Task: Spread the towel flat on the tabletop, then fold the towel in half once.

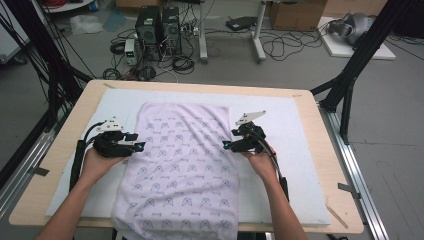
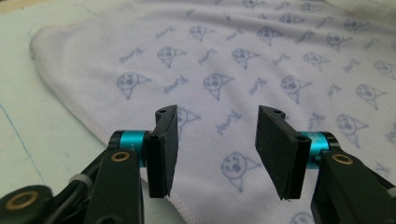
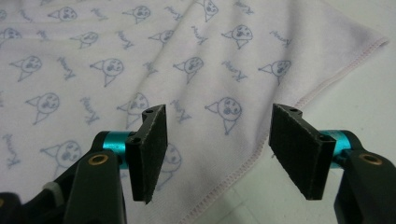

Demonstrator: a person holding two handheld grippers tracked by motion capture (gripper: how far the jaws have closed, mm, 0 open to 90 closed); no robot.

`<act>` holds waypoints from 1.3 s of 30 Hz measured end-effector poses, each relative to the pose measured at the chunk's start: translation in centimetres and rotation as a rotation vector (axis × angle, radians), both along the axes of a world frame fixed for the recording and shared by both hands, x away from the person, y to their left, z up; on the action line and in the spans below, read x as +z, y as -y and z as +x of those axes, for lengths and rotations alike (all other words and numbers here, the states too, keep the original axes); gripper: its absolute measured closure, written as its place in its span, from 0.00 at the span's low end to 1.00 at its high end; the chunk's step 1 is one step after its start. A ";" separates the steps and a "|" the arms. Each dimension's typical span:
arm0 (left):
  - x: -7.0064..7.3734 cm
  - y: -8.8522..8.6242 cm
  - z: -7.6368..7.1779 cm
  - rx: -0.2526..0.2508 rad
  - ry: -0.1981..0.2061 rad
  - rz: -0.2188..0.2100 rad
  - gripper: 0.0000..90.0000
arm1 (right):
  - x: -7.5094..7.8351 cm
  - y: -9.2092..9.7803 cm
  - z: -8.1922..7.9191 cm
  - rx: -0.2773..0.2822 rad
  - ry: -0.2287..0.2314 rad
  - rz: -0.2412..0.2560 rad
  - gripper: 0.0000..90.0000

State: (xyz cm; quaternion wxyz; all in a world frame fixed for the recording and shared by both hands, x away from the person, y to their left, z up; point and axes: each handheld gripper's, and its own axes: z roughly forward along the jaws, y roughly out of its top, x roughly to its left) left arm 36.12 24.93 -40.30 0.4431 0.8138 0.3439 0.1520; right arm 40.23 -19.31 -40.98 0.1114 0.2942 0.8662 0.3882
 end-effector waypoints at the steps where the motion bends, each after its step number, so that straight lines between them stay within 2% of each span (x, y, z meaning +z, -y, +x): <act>1: 0.0 0.0 0.0 0.000 0.000 0.000 0.54 | 0.1 0.0 0.0 0.003 0.004 0.002 0.40; 3: 0.5 0.1 0.1 -0.002 0.009 -0.007 0.54 | 0.2 0.0 -0.1 -0.001 0.006 0.004 0.40; 6: 0.4 0.2 0.1 -0.006 -0.005 0.006 0.54 | 0.3 0.0 -0.3 -0.003 0.002 0.002 0.39; 9: 0.4 0.2 0.2 -0.008 0.000 0.006 0.54 | 0.3 0.0 -0.4 0.001 0.009 -0.001 0.39; 17: 0.5 -0.1 0.9 0.013 0.002 -0.014 0.53 | 0.6 -0.4 -0.3 0.012 0.030 -0.012 0.40; 21: 0.9 -0.1 1.6 0.013 0.002 -0.008 0.54 | 1.5 -0.4 0.4 0.004 0.026 -0.013 0.40; 26: 2.0 -0.2 3.0 0.037 0.010 -0.004 0.54 | 3.2 -0.1 2.1 -0.008 0.038 -0.021 0.42; 27: 2.5 -0.3 3.9 0.045 0.018 0.005 0.55 | 3.6 0.0 2.4 -0.013 0.047 -0.019 0.42; 28: 2.5 -0.3 3.9 0.045 0.018 0.005 0.55 | 4.0 0.1 2.9 -0.021 0.049 -0.022 0.42; 30: 2.9 -0.7 5.4 0.078 0.023 0.012 0.56 | 4.3 0.5 3.7 -0.040 0.053 -0.025 0.43; 33: 2.4 -1.0 6.1 0.107 0.014 0.012 0.58 | 4.0 0.6 5.0 -0.056 0.036 -0.033 0.43; 34: 1.4 -1.2 6.7 0.117 -0.022 0.022 0.58 | 3.7 0.5 5.4 -0.052 0.037 -0.041 0.44; 38: 0.2 -1.3 7.2 0.142 -0.025 0.037 0.62 | 2.0 -0.3 6.4 -0.047 0.022 -0.072 0.46; 39: -0.5 -1.3 7.8 0.166 -0.025 0.047 0.63 | 1.5 -0.5 6.6 -0.048 0.013 -0.076 0.46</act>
